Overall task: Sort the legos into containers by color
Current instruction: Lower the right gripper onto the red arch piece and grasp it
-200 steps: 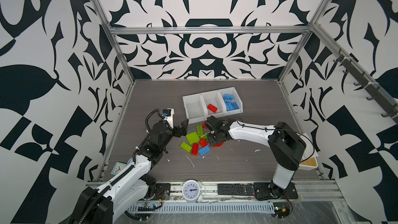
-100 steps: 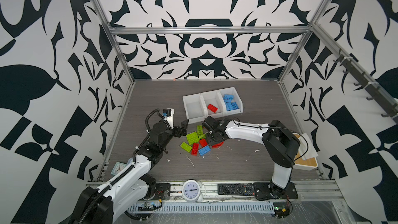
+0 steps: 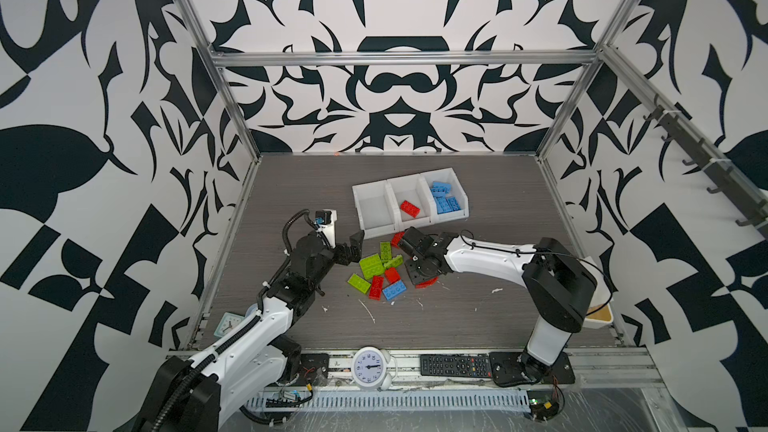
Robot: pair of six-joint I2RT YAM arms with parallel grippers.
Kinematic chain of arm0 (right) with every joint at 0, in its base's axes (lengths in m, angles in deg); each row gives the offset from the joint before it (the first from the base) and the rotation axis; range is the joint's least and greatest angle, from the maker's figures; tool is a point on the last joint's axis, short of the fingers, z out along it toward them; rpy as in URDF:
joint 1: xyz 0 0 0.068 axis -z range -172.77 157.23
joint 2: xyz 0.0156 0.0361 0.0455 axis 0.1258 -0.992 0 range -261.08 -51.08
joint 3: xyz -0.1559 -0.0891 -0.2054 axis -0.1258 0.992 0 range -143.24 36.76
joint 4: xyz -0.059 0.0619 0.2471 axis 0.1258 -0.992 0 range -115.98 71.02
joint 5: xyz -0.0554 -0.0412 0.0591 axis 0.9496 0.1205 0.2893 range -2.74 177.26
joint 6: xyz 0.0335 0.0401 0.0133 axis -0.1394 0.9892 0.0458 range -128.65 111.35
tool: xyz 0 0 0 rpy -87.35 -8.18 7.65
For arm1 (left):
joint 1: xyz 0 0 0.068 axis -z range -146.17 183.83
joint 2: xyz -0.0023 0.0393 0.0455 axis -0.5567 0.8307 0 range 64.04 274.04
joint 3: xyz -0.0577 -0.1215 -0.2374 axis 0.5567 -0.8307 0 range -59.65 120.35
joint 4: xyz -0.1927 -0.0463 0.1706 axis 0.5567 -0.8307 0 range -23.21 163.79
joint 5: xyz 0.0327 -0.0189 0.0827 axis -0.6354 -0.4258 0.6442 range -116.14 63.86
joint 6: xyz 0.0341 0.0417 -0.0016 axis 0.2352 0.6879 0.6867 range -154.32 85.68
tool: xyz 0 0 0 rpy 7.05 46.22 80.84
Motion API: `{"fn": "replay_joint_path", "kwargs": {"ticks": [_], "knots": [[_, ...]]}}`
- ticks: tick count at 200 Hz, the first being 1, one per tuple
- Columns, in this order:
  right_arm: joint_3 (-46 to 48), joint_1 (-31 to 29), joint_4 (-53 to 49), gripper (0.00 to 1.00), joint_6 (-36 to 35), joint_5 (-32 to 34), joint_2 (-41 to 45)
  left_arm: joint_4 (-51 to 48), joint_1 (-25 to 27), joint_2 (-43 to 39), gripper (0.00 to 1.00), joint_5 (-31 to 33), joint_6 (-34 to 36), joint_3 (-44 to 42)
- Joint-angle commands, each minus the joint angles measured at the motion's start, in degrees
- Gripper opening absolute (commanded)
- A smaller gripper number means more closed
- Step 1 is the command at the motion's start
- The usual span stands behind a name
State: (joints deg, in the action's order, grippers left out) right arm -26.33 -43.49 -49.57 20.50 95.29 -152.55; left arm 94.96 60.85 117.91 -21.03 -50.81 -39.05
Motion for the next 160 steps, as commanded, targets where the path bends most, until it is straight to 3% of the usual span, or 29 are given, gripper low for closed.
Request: {"fn": "replay_joint_path", "kwargs": {"ticks": [1, 72, 160], "knots": [[-2.2, -0.3, -0.5, 0.51, -0.5, 1.3, -0.6, 0.5, 0.1, 0.0, 0.99, -0.3, 0.0, 0.2], [-4.1, -0.7, -1.4, 0.40, -0.9, 2.5, -3.3, 0.3, 0.1, -0.5, 1.00, -0.2, 0.1, 0.1], [-1.1, -0.7, 2.2, 0.32, -0.9, 1.0, 0.2, 0.3, 0.1, -0.6, 0.99, -0.1, 0.2, 0.1]]}}
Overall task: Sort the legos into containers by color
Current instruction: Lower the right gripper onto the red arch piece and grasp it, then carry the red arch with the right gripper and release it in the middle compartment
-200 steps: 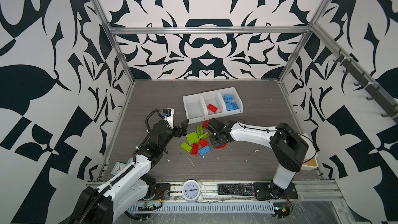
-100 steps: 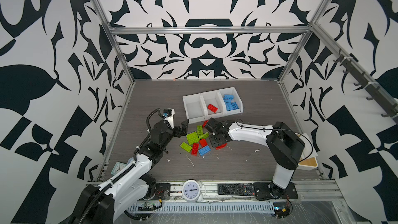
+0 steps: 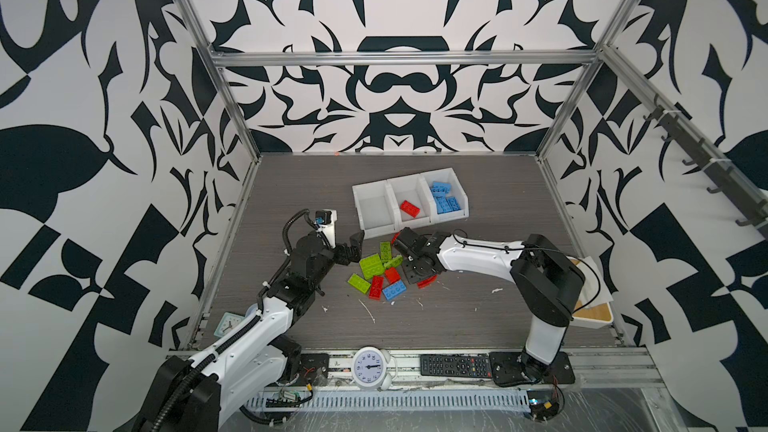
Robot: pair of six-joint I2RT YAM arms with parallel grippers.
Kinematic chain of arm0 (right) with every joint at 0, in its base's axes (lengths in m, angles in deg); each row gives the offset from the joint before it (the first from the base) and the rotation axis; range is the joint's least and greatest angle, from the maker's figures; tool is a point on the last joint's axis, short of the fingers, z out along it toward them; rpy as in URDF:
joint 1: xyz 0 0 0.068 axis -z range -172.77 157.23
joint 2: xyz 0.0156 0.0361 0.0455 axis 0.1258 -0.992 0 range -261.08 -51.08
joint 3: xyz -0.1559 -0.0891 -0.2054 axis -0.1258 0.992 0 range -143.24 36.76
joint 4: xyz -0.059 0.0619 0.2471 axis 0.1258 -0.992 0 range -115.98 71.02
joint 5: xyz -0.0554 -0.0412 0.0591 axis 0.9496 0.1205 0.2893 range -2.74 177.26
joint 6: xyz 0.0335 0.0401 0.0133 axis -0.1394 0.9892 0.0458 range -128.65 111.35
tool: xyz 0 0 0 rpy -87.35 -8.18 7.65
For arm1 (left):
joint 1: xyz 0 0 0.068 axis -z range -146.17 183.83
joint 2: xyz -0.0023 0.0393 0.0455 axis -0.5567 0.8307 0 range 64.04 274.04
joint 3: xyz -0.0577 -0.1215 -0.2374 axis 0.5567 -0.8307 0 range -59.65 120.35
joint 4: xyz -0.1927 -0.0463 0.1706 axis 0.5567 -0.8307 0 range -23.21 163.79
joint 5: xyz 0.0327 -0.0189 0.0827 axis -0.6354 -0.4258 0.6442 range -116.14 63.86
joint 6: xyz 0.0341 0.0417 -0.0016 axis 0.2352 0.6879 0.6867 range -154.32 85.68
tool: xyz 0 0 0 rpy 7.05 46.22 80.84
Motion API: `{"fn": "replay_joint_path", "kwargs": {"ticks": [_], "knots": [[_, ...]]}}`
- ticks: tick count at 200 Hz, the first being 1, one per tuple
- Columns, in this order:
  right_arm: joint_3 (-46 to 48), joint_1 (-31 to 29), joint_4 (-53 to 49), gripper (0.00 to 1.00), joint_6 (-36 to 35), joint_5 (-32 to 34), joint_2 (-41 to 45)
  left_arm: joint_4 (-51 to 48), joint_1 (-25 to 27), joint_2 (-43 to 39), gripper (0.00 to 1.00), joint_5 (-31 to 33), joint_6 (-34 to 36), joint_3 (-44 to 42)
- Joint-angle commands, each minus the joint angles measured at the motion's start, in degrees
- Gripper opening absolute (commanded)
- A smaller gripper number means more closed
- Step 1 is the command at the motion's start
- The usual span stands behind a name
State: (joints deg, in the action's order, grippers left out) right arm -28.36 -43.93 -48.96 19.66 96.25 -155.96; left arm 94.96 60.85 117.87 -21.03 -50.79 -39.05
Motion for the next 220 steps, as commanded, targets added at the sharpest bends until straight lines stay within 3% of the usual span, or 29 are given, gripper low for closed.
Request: {"fn": "replay_joint_path", "kwargs": {"ticks": [1, 67, 135, 178, 220], "knots": [[1.0, -0.3, 1.7, 0.32, -0.1, 0.0, 3.7, 0.3, 0.1, -0.6, 0.99, -0.1, 0.2, 0.1], [1.0, 1.3, 2.8, 0.30, -4.0, -3.1, 10.6, 0.3, 0.1, -1.0, 0.99, -0.3, 0.0, 0.0], [-3.7, 9.5, 1.7, 0.26, -13.1, -5.4, 17.6, 0.4, 0.1, -0.3, 0.99, -0.7, -0.2, 0.2], [-11.5, 17.6, 2.1, 0.26, -18.7, -11.4, 14.6, 0.4, 0.1, -0.5, 0.99, -0.7, 0.0, 0.1], [-18.4, 21.7, 4.2, 0.27, -22.1, -15.4, 8.5, 0.4, 0.1, -0.4, 0.99, -0.3, 0.1, 0.1]]}}
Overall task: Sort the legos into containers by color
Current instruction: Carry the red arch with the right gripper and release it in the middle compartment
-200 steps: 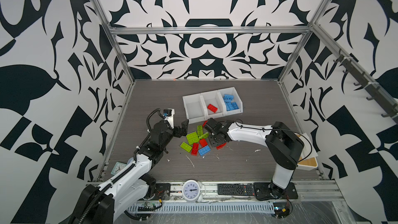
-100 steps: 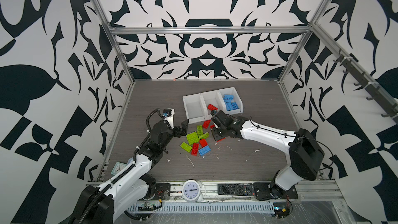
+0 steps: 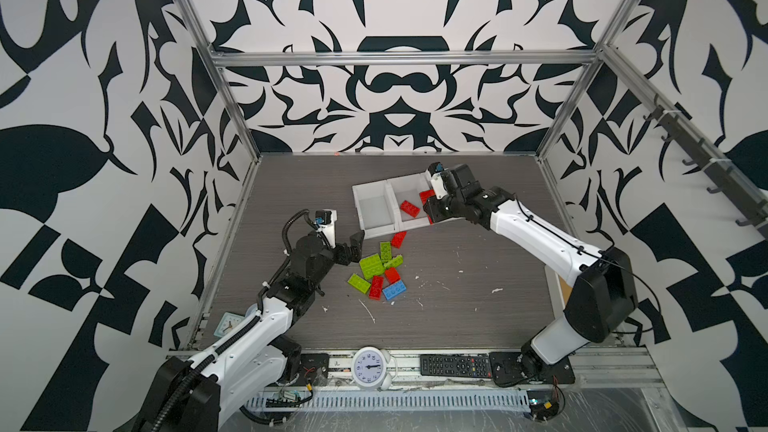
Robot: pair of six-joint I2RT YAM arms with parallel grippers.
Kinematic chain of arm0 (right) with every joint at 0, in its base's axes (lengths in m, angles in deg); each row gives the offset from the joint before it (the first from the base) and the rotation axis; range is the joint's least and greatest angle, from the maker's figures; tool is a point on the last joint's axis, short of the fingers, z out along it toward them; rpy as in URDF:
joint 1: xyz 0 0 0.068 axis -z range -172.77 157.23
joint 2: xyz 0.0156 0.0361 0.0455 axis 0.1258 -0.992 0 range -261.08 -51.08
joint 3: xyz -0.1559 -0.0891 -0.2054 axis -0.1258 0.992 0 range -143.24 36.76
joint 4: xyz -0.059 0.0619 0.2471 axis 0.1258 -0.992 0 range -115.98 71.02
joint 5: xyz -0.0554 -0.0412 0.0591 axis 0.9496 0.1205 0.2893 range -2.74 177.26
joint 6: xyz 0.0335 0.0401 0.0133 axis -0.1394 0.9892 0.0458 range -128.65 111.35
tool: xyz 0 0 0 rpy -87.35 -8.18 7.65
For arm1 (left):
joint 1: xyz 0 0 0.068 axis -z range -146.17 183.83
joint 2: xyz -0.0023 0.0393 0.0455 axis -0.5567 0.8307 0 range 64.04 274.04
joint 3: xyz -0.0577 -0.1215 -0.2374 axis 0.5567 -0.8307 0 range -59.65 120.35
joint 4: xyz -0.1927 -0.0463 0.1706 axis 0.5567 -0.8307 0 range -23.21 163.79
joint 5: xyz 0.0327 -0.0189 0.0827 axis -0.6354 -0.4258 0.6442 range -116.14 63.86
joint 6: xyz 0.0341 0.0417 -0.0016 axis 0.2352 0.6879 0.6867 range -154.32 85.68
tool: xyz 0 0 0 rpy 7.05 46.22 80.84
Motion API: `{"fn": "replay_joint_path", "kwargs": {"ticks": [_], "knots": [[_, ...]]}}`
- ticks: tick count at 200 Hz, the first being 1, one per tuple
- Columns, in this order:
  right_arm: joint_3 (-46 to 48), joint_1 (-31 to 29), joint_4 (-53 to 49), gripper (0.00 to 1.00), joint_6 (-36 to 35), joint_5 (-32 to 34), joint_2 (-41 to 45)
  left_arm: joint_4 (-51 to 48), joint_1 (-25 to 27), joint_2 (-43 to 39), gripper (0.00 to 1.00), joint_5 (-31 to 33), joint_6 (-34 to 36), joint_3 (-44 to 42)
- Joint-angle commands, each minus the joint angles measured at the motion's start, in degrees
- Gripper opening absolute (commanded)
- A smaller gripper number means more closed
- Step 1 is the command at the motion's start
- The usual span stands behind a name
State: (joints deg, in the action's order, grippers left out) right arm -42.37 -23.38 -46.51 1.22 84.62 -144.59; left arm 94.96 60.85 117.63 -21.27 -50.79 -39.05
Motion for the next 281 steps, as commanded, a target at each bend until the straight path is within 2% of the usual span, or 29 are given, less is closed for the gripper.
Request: {"fn": "replay_joint_path", "kwargs": {"ticks": [1, 71, 111, 176, 213, 239, 260, 281], "knots": [[-4.6, 1.1, 1.7, 0.27, -3.7, -3.9, -3.0, 0.4, 0.1, -0.1, 0.99, -0.1, 0.1, 0.1], [-20.8, 2.5, -3.1, 0.26, -7.6, -4.9, -17.7, 0.5, 0.1, 0.2, 0.99, -0.1, 0.2, 0.1], [-22.2, 3.0, -2.2, 0.28, -8.0, -5.4, -21.0, 0.4, 0.1, -0.3, 0.99, 0.0, 0.1, 0.0], [-25.9, 4.7, -2.8, 0.30, -9.3, -9.9, -25.6, 0.3, 0.1, -0.2, 0.99, -0.6, 0.1, 0.2], [-25.9, 4.7, -2.3, 0.37, -9.2, -14.3, -25.8, 0.3, 0.1, -0.1, 0.99, -0.6, 0.1, 0.2], [-25.9, 4.7, -2.7, 0.41, -9.4, -14.7, -25.6, 0.1, 0.1, -0.5, 0.99, -0.8, 0.0, 0.2], [-25.7, 4.7, -2.9, 0.52, -9.2, -14.9, -25.4, 0.1, 0.1, -0.6, 0.99, -0.8, 0.0, 0.2], [-25.5, 4.7, -3.2, 0.54, -9.4, -14.6, -24.7, 0.0, 0.1, -0.6, 0.99, -0.8, 0.0, 0.3]]}}
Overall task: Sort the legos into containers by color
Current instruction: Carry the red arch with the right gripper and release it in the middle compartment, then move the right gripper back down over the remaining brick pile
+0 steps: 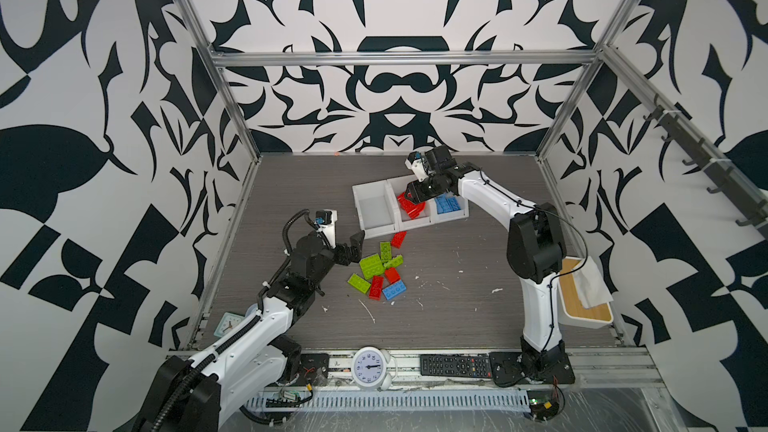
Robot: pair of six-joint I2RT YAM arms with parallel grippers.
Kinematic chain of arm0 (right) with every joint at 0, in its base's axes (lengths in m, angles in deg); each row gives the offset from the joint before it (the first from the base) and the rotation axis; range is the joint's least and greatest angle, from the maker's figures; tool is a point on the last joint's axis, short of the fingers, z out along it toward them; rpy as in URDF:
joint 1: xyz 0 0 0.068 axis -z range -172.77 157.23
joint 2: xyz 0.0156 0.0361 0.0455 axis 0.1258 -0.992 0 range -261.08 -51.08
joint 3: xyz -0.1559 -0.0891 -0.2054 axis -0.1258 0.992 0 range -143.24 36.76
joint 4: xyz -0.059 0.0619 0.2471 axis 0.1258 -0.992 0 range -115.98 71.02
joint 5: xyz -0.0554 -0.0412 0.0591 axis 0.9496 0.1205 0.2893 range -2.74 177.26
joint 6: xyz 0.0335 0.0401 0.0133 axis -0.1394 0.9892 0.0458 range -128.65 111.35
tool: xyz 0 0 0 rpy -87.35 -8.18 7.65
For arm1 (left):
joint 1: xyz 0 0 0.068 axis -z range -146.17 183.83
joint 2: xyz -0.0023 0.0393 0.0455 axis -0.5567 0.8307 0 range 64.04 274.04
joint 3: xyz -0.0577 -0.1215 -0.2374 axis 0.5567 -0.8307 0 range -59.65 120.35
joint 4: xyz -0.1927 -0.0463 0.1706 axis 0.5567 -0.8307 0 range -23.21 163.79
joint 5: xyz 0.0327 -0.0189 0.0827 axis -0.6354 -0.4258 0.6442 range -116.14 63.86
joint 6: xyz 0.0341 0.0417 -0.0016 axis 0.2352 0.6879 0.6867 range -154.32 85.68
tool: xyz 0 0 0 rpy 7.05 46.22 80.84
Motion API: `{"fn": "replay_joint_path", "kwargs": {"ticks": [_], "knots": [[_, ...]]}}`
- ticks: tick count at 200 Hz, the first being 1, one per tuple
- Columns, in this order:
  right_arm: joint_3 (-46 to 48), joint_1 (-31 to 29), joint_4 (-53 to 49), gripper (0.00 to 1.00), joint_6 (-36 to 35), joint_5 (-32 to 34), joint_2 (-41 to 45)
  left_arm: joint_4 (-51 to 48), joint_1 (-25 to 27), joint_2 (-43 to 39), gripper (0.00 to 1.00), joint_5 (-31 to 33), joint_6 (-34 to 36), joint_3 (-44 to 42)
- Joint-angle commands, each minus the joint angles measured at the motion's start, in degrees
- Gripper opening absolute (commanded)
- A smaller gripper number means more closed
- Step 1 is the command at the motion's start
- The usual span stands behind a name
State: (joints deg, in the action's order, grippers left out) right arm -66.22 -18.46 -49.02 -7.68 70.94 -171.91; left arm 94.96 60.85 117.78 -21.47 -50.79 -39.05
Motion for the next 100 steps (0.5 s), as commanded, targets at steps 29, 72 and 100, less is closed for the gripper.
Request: {"fn": "replay_joint_path", "kwargs": {"ticks": [29, 72, 100], "knots": [[2.4, -0.4, -0.4, 0.54, -0.2, -1.4, 7.5, 0.0, 0.1, -1.0, 0.99, -0.5, 0.0, 0.2], [23.4, -5.3, 12.9, 0.64, 4.2, -0.9, 24.9, 0.0, 0.1, -0.8, 0.99, 0.1, 0.1, 0.1], [32.7, -14.7, 13.8, 0.64, 8.3, 8.2, 31.9, 0.0, 0.1, -1.1, 0.99, 1.1, 0.1, -0.1]]}}
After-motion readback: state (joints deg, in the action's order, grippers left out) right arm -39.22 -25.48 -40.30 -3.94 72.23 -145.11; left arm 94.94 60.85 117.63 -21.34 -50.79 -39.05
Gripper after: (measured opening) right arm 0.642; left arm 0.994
